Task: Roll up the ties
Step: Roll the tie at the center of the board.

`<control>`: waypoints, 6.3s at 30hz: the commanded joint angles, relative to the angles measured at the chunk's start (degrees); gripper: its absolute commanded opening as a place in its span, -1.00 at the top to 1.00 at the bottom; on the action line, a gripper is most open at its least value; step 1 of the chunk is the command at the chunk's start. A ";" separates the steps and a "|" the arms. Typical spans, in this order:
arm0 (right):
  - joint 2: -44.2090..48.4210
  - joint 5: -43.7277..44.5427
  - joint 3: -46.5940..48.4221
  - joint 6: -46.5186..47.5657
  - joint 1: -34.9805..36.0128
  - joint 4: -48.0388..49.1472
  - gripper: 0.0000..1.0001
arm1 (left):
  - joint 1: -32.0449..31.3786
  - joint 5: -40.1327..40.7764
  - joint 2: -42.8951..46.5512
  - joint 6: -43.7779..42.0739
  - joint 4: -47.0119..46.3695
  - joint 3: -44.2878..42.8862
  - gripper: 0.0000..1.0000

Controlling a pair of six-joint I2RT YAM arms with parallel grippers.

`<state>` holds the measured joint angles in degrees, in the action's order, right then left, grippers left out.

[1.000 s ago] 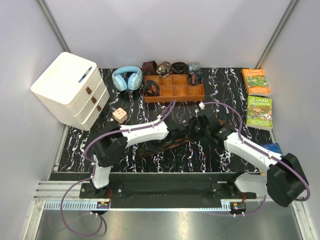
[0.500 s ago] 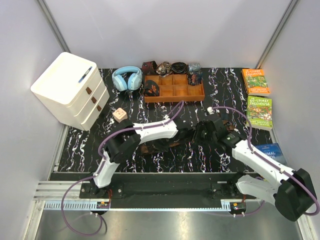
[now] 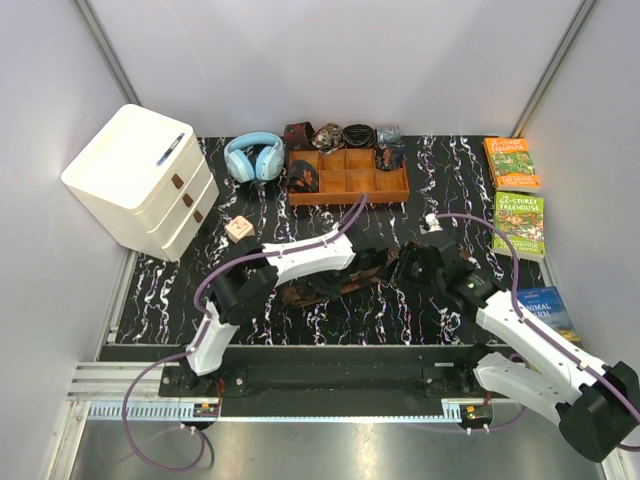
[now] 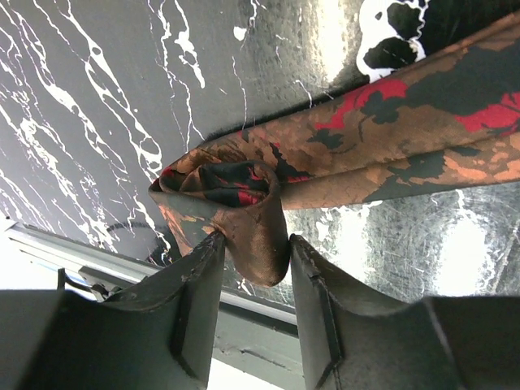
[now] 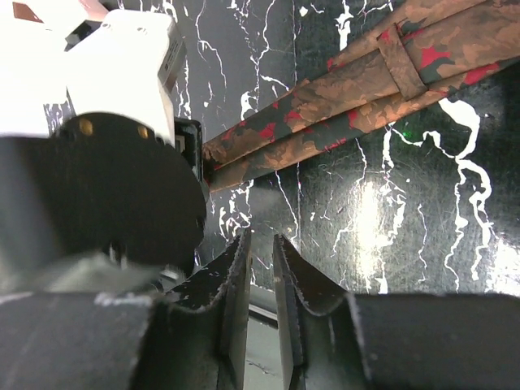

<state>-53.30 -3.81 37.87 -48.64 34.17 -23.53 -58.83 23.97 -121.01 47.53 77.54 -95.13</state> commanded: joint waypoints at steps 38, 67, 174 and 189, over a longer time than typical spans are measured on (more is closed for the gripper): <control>-9.96 -12.59 9.41 6.45 0.89 1.91 0.47 | 6.71 -9.81 27.39 -4.55 -11.16 7.05 0.12; -49.53 -14.12 41.57 13.04 10.83 -2.64 0.67 | 20.34 -22.21 61.59 -1.48 -45.19 52.59 0.29; -84.24 -9.90 81.93 29.22 10.30 -35.53 0.74 | -10.69 3.28 44.67 30.52 -37.81 51.38 1.00; -79.77 -10.51 69.46 30.54 11.00 -36.15 0.76 | -9.90 10.48 31.11 32.28 -43.08 48.73 1.00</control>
<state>-135.46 -14.81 111.57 -19.66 45.10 -57.23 -69.52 29.80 -87.79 78.54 37.45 -45.93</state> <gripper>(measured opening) 0.121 0.005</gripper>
